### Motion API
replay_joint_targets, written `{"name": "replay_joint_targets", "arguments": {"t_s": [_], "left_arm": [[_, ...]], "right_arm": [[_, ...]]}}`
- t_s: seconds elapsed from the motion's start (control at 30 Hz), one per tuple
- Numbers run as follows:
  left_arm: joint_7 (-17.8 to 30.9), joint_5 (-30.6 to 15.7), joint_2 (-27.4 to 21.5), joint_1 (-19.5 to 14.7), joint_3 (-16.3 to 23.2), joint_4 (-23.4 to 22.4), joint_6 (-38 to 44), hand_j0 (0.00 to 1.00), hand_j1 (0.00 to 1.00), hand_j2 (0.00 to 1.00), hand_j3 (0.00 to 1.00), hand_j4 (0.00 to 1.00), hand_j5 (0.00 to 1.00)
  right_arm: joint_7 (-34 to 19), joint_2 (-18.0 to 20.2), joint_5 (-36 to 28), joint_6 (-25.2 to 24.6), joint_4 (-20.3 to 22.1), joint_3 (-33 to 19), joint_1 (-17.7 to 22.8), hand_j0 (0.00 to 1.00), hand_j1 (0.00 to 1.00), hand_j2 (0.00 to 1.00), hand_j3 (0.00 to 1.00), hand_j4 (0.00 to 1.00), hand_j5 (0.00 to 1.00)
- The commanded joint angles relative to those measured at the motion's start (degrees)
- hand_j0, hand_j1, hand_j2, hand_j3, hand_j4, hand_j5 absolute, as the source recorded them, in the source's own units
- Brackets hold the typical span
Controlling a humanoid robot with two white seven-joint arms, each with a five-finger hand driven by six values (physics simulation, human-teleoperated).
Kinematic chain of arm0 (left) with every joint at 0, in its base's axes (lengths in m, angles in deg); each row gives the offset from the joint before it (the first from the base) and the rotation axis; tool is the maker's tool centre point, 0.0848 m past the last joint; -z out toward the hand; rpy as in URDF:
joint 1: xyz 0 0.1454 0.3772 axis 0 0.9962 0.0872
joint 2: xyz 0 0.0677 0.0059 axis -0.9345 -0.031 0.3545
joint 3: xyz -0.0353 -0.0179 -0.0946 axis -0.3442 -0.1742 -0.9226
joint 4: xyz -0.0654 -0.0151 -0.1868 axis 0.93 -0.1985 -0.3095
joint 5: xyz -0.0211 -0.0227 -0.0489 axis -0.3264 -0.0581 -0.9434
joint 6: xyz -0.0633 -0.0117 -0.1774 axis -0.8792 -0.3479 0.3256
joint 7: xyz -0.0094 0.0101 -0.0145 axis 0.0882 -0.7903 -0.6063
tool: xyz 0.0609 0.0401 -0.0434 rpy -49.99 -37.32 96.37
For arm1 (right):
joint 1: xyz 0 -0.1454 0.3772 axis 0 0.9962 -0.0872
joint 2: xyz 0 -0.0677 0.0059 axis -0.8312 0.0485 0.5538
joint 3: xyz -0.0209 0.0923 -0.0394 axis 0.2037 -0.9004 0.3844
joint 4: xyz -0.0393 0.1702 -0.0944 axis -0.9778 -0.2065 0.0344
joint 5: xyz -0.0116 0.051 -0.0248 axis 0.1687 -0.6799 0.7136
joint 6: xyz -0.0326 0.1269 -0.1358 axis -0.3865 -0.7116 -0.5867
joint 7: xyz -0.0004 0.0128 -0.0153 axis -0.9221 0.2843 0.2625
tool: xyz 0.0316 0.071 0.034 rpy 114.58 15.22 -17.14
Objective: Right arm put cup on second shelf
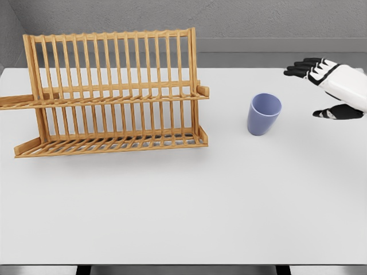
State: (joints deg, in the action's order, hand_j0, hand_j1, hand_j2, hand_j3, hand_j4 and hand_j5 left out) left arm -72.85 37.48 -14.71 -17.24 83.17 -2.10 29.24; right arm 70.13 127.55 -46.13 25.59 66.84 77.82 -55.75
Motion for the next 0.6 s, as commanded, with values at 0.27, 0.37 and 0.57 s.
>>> {"name": "replay_joint_targets", "arguments": {"t_s": [0.27,0.37,0.57], "left_arm": [[0.01,0.00,0.00,0.00,-0.01,0.01,0.00,1.00,1.00,1.00,1.00,1.00,1.00],[0.01,0.00,0.00,0.00,-0.01,0.01,0.00,1.00,1.00,1.00,1.00,1.00,1.00],[0.01,0.00,0.00,0.00,-0.01,0.01,0.00,1.00,1.00,1.00,1.00,1.00,1.00]], "right_arm": [[-19.44,-0.76,-0.38,-1.67,-1.71,1.18,-7.20,1.00,1.00,1.00,1.00,1.00,1.00],[-28.00,-4.46,-0.47,-1.67,-3.64,8.29,-15.81,1.00,1.00,1.00,1.00,1.00,1.00],[-28.00,-9.99,-0.47,-1.40,-10.94,19.02,-25.93,1.00,1.00,1.00,1.00,1.00,1.00]]}}
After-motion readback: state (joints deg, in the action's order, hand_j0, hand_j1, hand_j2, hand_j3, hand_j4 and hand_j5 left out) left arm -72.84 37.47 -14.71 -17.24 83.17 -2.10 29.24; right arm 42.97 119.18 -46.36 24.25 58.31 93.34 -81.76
